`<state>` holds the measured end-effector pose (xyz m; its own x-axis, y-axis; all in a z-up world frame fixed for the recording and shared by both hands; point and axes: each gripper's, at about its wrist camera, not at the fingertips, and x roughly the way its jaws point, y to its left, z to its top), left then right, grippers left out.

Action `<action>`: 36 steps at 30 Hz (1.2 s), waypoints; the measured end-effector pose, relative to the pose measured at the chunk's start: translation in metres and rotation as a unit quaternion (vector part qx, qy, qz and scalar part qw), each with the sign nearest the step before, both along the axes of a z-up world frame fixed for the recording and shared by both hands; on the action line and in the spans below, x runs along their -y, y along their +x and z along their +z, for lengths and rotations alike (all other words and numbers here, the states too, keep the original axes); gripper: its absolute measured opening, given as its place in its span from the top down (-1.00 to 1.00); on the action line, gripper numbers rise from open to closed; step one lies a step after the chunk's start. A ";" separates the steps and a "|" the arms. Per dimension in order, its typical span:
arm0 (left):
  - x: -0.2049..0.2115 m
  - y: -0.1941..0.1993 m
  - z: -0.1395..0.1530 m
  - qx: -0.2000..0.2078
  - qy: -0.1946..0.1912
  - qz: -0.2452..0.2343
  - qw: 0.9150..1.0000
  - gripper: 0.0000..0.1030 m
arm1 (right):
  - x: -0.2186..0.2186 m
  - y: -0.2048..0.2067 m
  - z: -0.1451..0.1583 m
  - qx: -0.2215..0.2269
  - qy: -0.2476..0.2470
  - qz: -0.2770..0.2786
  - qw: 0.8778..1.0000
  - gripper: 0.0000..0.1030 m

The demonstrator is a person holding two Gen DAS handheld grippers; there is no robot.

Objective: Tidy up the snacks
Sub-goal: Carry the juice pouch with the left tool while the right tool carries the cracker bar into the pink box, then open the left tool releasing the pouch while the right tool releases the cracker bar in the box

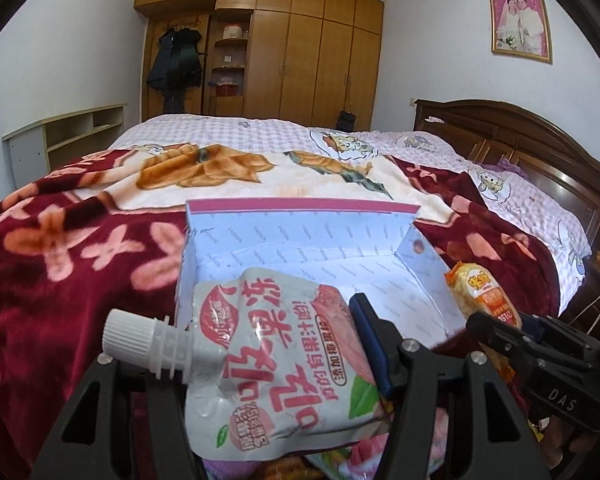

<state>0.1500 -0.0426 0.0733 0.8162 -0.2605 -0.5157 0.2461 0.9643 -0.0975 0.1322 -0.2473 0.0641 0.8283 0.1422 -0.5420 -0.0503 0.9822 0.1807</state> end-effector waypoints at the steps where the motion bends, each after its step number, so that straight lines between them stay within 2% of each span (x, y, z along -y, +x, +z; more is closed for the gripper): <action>1: 0.001 0.006 -0.001 -0.002 0.001 0.001 1.000 -0.21 | 0.001 0.005 0.000 -0.001 0.000 0.001 1.000 0.22; 8: 0.009 0.047 -0.009 -0.013 0.011 0.013 1.000 -0.21 | 0.003 0.043 -0.006 -0.012 -0.007 0.004 1.000 0.22; 18: 0.011 0.097 -0.033 -0.058 0.020 0.033 0.998 -0.21 | 0.007 0.089 -0.023 -0.042 -0.003 -0.004 0.999 0.21; 24: 0.013 0.107 -0.045 -0.083 0.024 0.026 0.996 -0.22 | 0.010 0.106 -0.032 -0.059 -0.009 -0.014 0.998 0.21; 31: 0.013 0.112 -0.047 -0.093 0.023 0.022 0.995 -0.23 | 0.005 0.115 -0.034 -0.069 -0.026 -0.010 0.997 0.21; 36: 0.014 0.113 -0.048 -0.102 0.024 0.022 0.994 -0.25 | 0.005 0.118 -0.037 -0.074 -0.021 -0.007 0.997 0.20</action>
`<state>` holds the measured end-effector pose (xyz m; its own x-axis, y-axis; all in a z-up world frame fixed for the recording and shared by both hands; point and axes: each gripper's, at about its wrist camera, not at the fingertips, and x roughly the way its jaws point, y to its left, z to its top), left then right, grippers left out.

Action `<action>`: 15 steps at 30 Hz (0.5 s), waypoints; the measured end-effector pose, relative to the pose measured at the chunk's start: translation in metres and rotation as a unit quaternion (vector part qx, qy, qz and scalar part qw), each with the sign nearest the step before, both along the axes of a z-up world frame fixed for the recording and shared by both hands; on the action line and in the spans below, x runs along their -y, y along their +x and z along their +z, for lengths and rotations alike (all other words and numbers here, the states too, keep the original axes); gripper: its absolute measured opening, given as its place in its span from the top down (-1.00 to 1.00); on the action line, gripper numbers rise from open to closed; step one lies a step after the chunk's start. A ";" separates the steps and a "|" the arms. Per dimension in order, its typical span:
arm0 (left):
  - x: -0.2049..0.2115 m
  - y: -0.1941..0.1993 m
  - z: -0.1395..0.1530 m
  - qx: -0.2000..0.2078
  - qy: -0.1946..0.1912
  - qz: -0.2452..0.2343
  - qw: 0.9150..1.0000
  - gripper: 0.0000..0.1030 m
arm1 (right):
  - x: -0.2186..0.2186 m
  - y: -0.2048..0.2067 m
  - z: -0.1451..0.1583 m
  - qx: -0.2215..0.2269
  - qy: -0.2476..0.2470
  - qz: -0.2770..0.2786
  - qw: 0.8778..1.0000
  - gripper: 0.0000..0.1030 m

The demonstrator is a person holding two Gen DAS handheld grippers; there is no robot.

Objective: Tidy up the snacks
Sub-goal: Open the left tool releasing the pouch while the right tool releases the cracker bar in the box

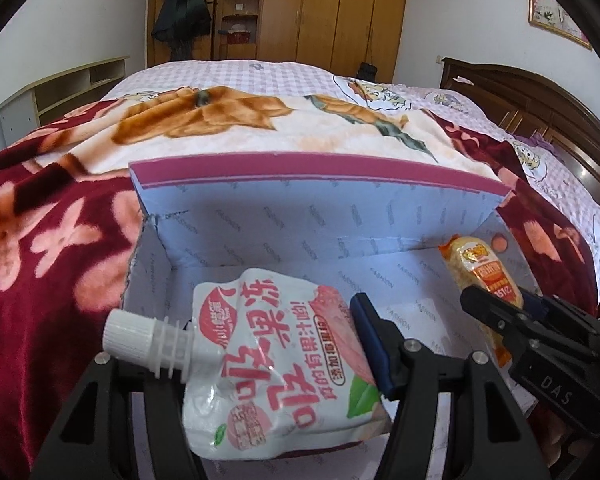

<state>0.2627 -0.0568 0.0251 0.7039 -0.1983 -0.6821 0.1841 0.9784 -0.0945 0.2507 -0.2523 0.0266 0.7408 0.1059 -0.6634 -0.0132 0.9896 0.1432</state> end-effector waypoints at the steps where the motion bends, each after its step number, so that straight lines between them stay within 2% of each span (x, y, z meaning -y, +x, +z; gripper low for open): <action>1: 0.000 0.001 0.000 -0.003 0.002 0.003 1.000 -0.25 | -0.001 0.001 0.000 -0.001 -0.001 0.001 1.000 0.19; 2: 0.000 0.000 -0.001 -0.002 0.004 0.004 1.000 -0.28 | -0.002 0.001 0.000 -0.001 -0.002 0.003 1.000 0.18; 4: 0.001 -0.001 0.000 0.003 0.010 0.006 1.000 -0.49 | -0.003 0.000 0.001 0.002 -0.004 0.006 1.000 0.06; 6: 0.001 -0.002 0.002 0.008 0.011 0.009 1.000 -0.58 | -0.005 -0.002 0.002 0.005 -0.003 0.009 1.000 -0.03; 10: -0.001 -0.005 0.005 0.013 0.012 0.013 1.000 -0.58 | -0.007 -0.009 0.007 0.014 -0.007 0.005 1.000 -0.20; 15: -0.001 -0.014 0.013 0.024 0.011 0.014 1.000 -0.58 | -0.002 -0.018 0.014 0.022 -0.004 -0.002 1.000 -0.21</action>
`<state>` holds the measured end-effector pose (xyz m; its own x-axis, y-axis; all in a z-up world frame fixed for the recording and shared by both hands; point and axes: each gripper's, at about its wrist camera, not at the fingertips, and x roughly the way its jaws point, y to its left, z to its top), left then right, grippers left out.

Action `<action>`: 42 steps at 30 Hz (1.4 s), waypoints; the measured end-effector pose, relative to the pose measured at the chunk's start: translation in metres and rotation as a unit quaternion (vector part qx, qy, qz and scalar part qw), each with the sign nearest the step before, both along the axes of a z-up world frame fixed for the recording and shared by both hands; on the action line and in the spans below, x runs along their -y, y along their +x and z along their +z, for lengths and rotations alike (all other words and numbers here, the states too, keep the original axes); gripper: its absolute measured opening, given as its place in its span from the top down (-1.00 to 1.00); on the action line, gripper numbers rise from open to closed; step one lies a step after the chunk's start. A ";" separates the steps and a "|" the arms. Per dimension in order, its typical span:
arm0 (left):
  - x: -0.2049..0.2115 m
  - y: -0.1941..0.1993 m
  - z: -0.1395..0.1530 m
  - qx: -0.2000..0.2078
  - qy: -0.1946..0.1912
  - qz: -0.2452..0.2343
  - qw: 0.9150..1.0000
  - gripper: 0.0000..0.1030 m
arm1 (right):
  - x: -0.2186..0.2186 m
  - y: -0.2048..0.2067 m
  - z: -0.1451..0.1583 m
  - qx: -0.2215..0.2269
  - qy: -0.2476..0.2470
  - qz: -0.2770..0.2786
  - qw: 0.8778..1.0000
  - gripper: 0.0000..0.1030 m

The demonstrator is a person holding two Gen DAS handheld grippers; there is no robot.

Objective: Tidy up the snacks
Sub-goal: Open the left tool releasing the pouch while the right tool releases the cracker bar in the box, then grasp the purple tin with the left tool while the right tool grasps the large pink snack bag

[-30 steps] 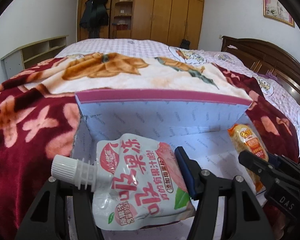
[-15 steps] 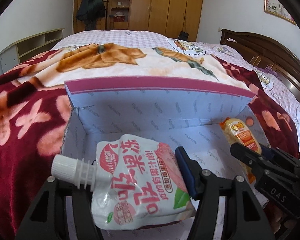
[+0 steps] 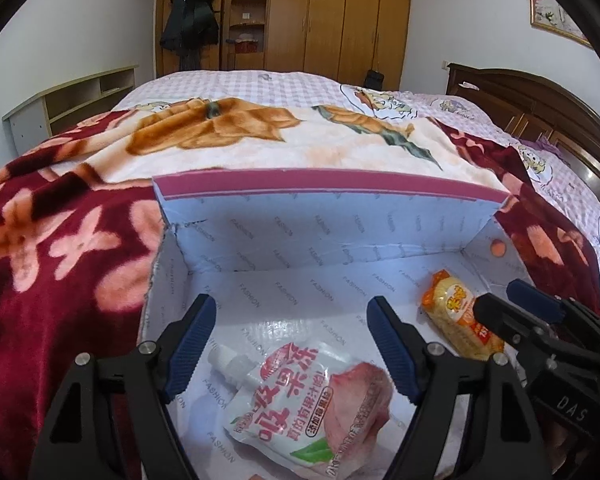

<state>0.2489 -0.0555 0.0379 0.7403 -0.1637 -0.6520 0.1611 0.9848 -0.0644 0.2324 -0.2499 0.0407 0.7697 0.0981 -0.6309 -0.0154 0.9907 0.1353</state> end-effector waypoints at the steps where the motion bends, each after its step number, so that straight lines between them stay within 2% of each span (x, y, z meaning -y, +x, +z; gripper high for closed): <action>1: 0.000 -0.003 0.002 0.002 0.000 0.000 1.000 -0.58 | 0.001 -0.003 0.002 0.002 0.001 -0.001 1.000 -0.21; 16: -0.001 -0.045 0.021 0.021 0.014 0.003 1.000 -0.58 | -0.003 -0.041 0.017 0.024 0.016 0.004 1.000 -0.21; 25: -0.011 -0.070 0.028 0.021 0.005 0.013 1.000 -0.58 | -0.019 -0.073 0.021 0.032 0.020 0.023 0.999 -0.21; 34: -0.020 -0.103 0.024 0.016 -0.001 0.017 1.000 -0.58 | -0.030 -0.099 0.018 0.035 0.032 0.040 0.998 -0.21; 42: -0.039 -0.125 0.015 0.004 -0.013 0.039 0.999 -0.59 | -0.037 -0.119 0.009 0.032 0.043 0.049 0.997 -0.21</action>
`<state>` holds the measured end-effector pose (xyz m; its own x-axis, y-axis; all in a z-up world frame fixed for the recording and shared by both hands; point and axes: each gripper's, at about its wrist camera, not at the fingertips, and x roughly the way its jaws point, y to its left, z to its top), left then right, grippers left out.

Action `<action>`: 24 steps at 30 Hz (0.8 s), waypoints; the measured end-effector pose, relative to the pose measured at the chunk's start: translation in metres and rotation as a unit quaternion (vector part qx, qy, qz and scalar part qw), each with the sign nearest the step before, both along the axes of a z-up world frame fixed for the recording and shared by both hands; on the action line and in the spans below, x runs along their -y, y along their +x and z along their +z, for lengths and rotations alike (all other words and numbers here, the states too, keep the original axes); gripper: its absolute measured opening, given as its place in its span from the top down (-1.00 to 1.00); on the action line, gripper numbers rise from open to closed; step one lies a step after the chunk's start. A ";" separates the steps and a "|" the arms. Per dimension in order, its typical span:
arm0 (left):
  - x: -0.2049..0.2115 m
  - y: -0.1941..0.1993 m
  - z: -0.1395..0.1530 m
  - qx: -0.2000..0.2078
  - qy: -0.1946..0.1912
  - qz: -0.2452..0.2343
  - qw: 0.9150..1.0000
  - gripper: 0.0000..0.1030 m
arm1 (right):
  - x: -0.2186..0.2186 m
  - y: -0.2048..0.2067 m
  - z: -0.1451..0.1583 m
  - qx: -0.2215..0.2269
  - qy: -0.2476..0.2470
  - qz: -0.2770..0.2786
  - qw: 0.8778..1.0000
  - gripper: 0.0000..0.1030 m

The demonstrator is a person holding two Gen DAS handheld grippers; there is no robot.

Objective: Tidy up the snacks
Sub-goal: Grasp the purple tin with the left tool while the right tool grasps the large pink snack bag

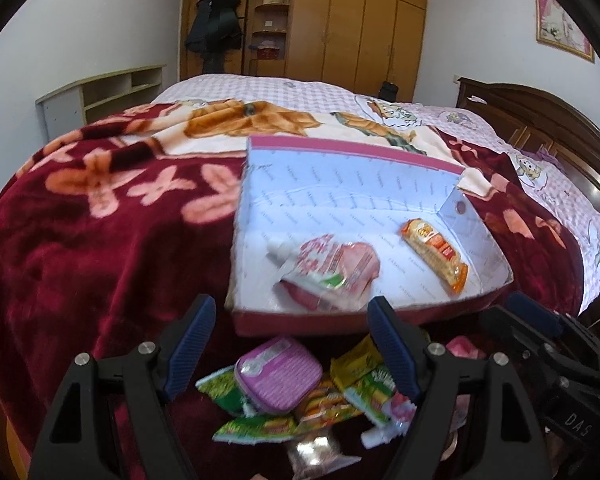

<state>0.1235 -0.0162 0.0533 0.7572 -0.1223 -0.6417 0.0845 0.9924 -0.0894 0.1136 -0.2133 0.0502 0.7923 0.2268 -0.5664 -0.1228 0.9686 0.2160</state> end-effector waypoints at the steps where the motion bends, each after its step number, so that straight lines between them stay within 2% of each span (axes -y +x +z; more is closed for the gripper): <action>1: -0.002 -0.002 -0.001 -0.002 -0.002 0.002 1.000 -0.59 | -0.001 -0.002 -0.002 -0.002 0.002 0.001 1.000 -0.21; 18: -0.031 -0.032 -0.033 -0.036 -0.004 0.026 0.999 -0.59 | -0.001 -0.015 -0.033 -0.027 0.028 0.009 0.999 -0.26; 21: -0.037 -0.032 -0.038 -0.041 -0.007 0.029 0.999 -0.59 | -0.003 -0.016 -0.035 -0.028 0.028 0.018 0.999 -0.42; 24: -0.039 -0.032 -0.041 -0.042 -0.008 0.033 0.999 -0.59 | -0.010 -0.017 -0.037 -0.025 0.013 0.028 0.999 -0.44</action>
<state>0.0915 0.0227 0.0126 0.7079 -0.0844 -0.7013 0.0104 0.9940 -0.1092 0.0961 -0.2032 0.0133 0.7487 0.2852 -0.5984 -0.1646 0.9544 0.2489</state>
